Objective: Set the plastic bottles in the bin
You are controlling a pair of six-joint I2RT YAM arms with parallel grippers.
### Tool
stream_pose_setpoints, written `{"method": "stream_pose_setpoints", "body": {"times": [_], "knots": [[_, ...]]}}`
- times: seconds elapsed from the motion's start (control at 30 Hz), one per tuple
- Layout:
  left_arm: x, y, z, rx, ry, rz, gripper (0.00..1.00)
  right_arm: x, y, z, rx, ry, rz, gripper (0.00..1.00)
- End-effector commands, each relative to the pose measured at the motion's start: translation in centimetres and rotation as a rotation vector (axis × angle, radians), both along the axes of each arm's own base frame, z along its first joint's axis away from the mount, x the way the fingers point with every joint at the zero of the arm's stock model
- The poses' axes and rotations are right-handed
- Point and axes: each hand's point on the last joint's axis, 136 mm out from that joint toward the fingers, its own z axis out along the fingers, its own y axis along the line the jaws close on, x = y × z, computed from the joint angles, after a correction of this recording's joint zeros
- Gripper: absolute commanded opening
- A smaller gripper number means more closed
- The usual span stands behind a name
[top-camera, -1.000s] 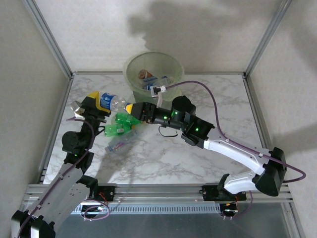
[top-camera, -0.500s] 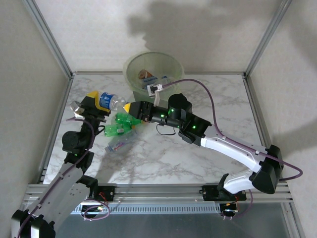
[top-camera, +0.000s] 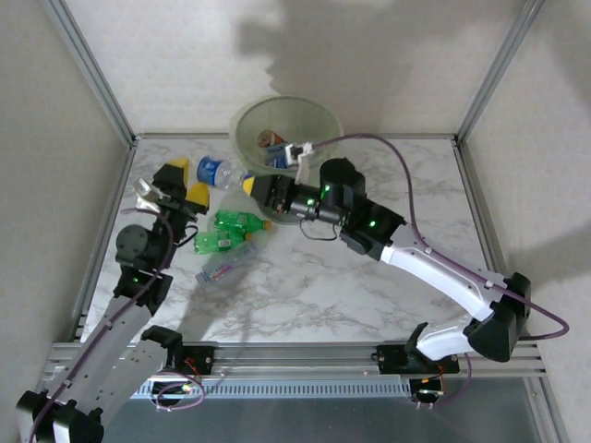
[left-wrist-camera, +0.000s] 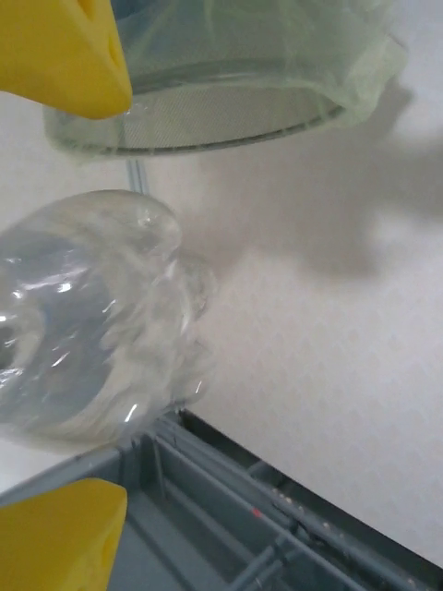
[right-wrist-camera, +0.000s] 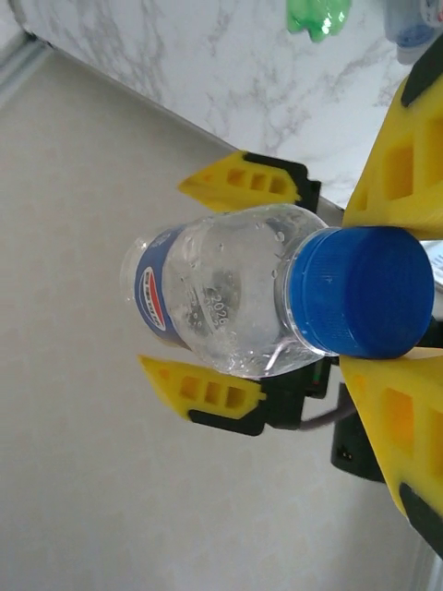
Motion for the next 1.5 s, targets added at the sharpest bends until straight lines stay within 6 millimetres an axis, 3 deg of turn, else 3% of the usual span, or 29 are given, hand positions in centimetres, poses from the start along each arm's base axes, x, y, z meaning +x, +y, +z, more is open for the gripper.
{"method": "stream_pose_setpoints", "body": {"times": [0.0, 0.13, 0.4, 0.57, 0.67, 0.73, 0.8, 0.93, 1.07, 1.2, 1.37, 1.47], "knots": [[0.3, 0.0, 0.5, 0.254, 0.066, 0.043, 1.00, 3.0, -3.1, 2.0, -0.031, -0.041, -0.090, 0.27], [0.4, 0.3, 0.4, 0.414, 0.125, 0.069, 1.00, 7.9, -6.7, 1.3, -0.093, -0.009, -0.176, 0.28], [0.0, -0.6, -3.1, 0.498, 0.179, 0.000, 0.99, 16.6, -11.5, -2.6, -0.228, 0.070, -0.289, 0.26], [-0.5, 0.0, -3.7, 0.550, 0.198, 0.024, 0.99, 20.2, -12.5, -4.7, -0.293, 0.090, -0.343, 0.26], [-0.5, 0.2, -3.9, 0.563, 0.205, 0.034, 1.00, 21.6, -12.2, -5.9, -0.297, 0.106, -0.326, 0.29], [-0.5, 0.3, -4.3, 0.567, 0.216, 0.034, 1.00, 22.2, -12.0, -6.3, -0.307, 0.112, -0.323, 0.42], [-0.4, 0.3, -4.4, 0.571, 0.219, 0.032, 1.00, 22.4, -12.3, -6.1, -0.312, 0.105, -0.343, 0.62], [-0.4, 0.5, -4.9, 0.577, 0.235, 0.039, 0.99, 22.2, -13.1, -4.8, -0.315, 0.069, -0.387, 0.72], [-0.2, 1.1, -5.8, 0.587, 0.280, 0.055, 0.99, 21.3, -14.0, -3.4, -0.320, 0.040, -0.416, 0.72], [-0.1, 2.0, -7.3, 0.601, 0.347, 0.082, 0.95, 19.6, -14.4, -1.3, -0.300, -0.002, -0.418, 0.66], [0.0, 3.7, -9.7, 0.615, 0.444, 0.125, 0.91, 15.1, -13.0, 1.0, -0.294, -0.089, -0.370, 0.64], [0.2, 4.6, -11.8, 0.617, 0.505, 0.134, 0.88, 11.6, -11.6, 0.9, -0.306, -0.132, -0.326, 0.64]]}}
